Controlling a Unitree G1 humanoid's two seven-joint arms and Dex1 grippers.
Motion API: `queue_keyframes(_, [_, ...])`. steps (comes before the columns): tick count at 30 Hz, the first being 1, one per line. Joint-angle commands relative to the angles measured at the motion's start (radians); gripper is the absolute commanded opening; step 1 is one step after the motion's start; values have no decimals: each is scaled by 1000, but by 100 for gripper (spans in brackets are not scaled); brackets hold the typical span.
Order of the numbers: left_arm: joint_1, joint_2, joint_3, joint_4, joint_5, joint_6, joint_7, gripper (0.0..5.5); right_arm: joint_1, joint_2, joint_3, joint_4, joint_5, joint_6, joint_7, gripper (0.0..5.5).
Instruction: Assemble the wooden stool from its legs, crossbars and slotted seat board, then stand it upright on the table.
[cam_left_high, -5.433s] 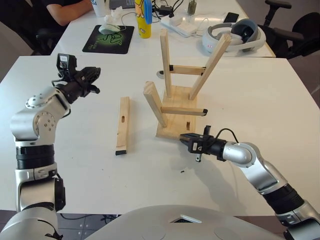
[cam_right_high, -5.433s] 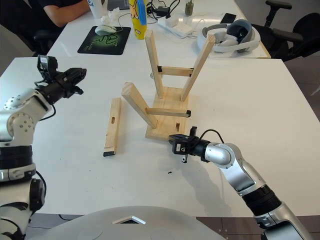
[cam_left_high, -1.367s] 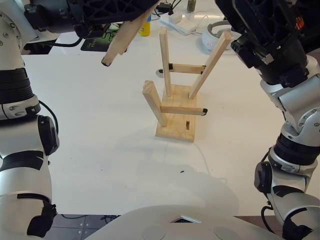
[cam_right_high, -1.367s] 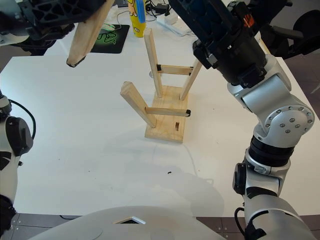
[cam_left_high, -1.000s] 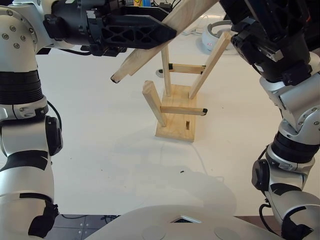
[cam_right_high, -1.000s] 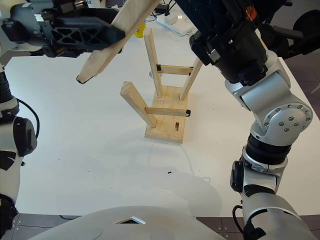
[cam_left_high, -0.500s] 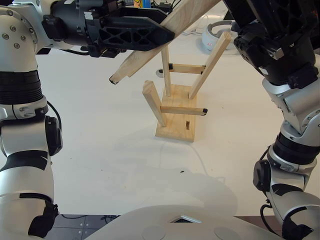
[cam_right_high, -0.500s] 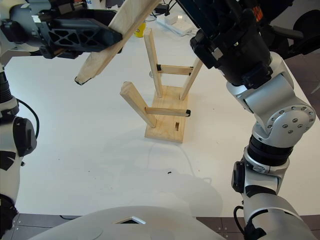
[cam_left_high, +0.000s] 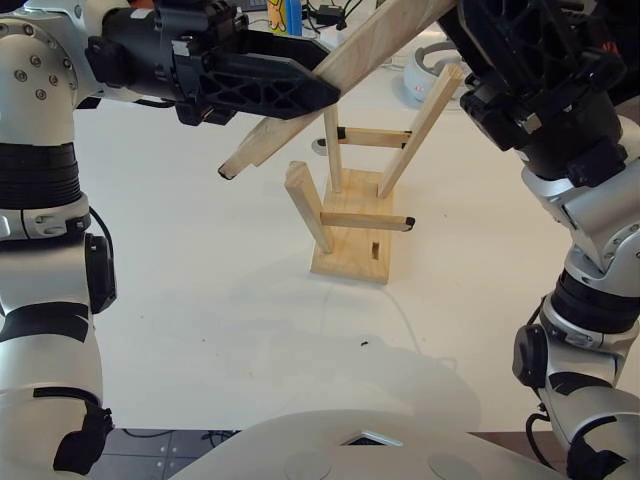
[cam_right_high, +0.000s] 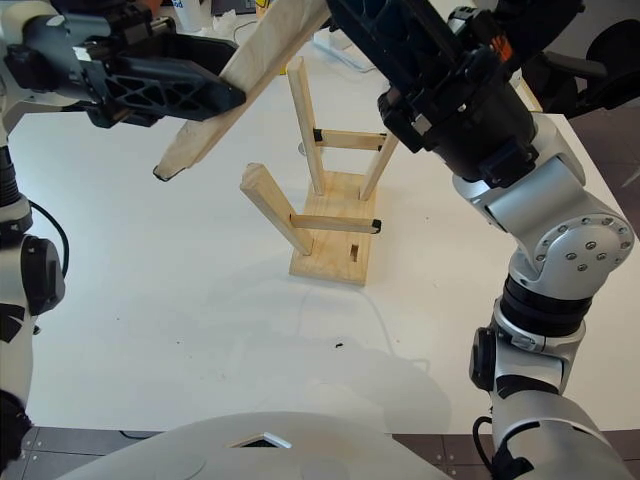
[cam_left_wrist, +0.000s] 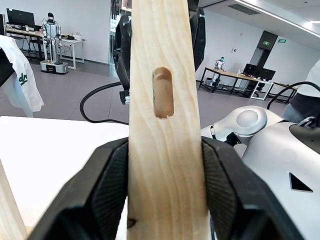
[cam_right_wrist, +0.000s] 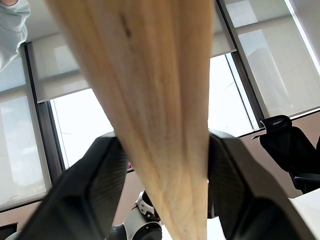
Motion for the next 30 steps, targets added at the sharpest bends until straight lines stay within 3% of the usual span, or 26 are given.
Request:
queue_keyframes(1, [-1, -4, 10, 2, 31, -38, 20, 205, 4, 9, -10, 1, -1, -14, 27, 227])
queue_keyframes(2, [-4, -6, 21, 10, 28, -37, 30, 242, 5, 14, -14, 6, -3, -21, 26, 227])
queue_keyframes(9, [-22, 3, 87, 37, -2, -17, 71, 339, 15, 16, -34, 23, -6, -34, 30, 214])
queue_keyframes(14, [-84, 49, 205, 120, -2, -35, 148, 342, 23, -1, -82, 58, -29, -57, 26, 210])
queue_keyframes(18, [2, 109, 253, 81, 15, -56, 175, 342, 37, -51, -176, 116, -73, -80, 24, 210])
queue_keyframes(30, [399, 54, 216, -338, -10, -81, 333, 342, 136, -260, -364, 240, -137, -9, 134, 209])
